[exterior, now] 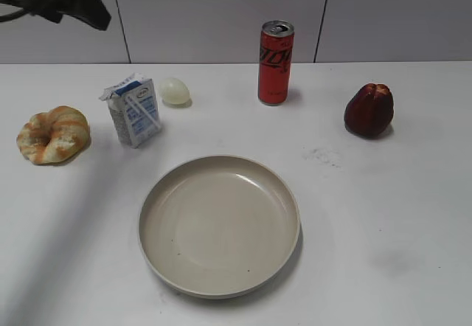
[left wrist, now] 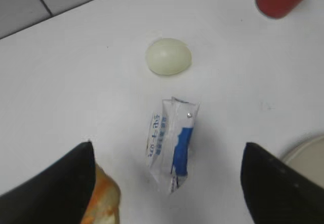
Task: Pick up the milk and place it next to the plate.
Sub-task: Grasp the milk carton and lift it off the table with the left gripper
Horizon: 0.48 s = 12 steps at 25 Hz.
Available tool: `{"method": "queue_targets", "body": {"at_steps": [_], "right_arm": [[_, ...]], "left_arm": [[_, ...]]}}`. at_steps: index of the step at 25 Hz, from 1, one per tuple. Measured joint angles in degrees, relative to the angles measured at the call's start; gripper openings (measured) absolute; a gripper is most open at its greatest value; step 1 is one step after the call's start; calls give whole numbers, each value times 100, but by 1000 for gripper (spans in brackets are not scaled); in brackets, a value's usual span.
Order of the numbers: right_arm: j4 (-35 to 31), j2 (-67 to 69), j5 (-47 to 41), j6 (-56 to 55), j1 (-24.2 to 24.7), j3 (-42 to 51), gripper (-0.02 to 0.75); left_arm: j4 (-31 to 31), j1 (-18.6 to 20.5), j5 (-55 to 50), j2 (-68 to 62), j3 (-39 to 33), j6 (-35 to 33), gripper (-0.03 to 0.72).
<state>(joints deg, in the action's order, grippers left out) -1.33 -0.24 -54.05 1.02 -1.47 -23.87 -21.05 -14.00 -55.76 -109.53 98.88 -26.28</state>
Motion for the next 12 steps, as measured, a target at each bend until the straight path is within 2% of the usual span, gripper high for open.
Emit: {"method": "queue_targets", "body": {"at_steps": [4, 12], "right_arm": [[0, 0, 0, 0, 0, 0, 467], [0, 0, 0, 0, 0, 0, 467]], "left_arm": [[88, -129, -129, -712, 350, 0, 693], [109, -172, -85, -1506, 381, -14, 693]]}}
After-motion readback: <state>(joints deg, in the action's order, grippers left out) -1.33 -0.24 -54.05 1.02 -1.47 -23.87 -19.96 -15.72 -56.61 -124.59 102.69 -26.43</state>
